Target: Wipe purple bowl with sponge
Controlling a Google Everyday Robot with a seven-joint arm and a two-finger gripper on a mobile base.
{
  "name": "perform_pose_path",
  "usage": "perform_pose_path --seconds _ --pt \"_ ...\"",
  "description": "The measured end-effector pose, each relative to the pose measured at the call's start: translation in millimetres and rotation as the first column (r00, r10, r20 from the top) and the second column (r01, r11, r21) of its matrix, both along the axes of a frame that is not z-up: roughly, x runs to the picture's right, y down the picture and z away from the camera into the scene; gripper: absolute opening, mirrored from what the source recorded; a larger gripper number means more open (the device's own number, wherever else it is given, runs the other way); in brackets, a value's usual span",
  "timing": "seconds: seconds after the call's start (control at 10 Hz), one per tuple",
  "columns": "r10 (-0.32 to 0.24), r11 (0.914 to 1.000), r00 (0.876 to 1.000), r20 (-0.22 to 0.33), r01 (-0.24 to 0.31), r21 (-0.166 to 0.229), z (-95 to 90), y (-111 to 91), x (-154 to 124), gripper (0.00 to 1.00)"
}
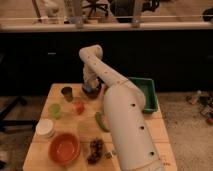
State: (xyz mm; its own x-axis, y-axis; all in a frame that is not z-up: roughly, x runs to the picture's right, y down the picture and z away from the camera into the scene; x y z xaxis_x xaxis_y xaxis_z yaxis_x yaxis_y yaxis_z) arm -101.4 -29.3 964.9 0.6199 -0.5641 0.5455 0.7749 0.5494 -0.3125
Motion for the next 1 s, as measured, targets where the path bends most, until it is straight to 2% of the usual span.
perform_pose_path --seconds 0.3,0.5,0.7,1.0 --pt "-0.024 0.9997 0.999 0.026 0.024 -0.006 2.7 1.7 -16.3 0.00" --pt "-0.033 0.9995 0.999 0.033 0.033 -0.004 0.2 3.5 -17.3 0.00" --pt "-0.022 0.9997 1.000 0.021 0.022 -0.005 -5.2 6.2 -3.8 0.00" --pt "0.023 0.9995 1.000 -0.012 -0.023 -0.020 -9.1 10.1 22.7 0.00"
